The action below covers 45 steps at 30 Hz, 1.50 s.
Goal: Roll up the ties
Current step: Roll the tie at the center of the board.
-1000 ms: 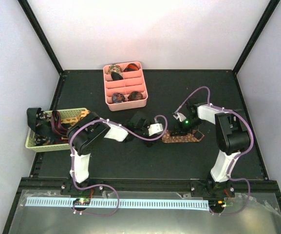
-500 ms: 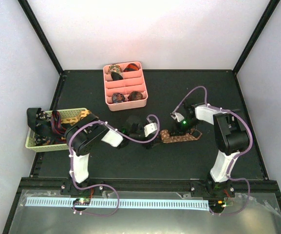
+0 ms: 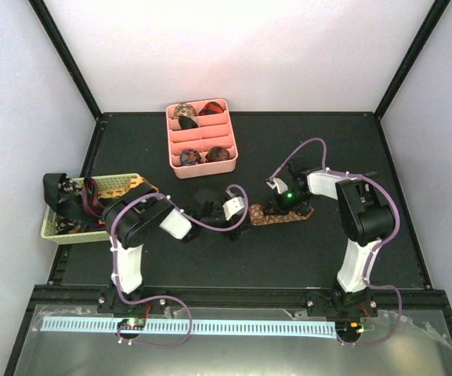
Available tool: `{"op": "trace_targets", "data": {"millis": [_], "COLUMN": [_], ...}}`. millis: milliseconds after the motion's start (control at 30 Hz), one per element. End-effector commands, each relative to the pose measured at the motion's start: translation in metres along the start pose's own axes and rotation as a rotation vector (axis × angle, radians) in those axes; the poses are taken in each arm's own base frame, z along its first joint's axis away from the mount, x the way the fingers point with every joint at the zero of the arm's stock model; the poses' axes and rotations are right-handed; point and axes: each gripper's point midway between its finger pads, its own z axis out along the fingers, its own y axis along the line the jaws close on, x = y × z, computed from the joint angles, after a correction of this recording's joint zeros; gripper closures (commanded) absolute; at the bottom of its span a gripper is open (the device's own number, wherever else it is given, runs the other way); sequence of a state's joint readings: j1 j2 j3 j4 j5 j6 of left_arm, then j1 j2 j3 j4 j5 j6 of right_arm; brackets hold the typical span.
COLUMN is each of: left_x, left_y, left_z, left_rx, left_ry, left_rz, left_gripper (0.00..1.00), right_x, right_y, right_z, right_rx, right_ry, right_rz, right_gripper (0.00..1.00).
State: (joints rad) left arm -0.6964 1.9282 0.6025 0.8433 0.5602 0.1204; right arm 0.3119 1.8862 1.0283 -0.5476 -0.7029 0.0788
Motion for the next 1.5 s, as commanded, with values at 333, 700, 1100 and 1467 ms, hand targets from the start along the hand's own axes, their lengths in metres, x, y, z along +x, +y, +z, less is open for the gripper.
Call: {"op": "trace_targets", "data": {"millis": [333, 700, 1100, 1467], "left_x": [-0.014, 0.053, 0.087, 0.086], "left_y": [0.001, -0.002, -0.006, -0.012], "left_z": [0.056, 0.032, 0.024, 0.026], "left_rx": [0.075, 0.029, 0.035, 0.041], "left_ry": [-0.064, 0.302, 0.485, 0.492], "left_rz": [0.156, 0.036, 0.033, 0.051], "left_gripper": [0.34, 0.65, 0.66, 0.65], "right_x": [0.030, 0.004, 0.004, 0.000], "right_y": [-0.043, -0.025, 0.041, 0.033], "right_z": [0.023, -0.009, -0.043, -0.012], "right_rx": [0.151, 0.133, -0.138, -0.102], "right_ry": [0.112, 0.039, 0.019, 0.032], "right_rz": [0.058, -0.012, -0.033, 0.026], "right_gripper": [0.98, 0.74, 0.46, 0.51]}}
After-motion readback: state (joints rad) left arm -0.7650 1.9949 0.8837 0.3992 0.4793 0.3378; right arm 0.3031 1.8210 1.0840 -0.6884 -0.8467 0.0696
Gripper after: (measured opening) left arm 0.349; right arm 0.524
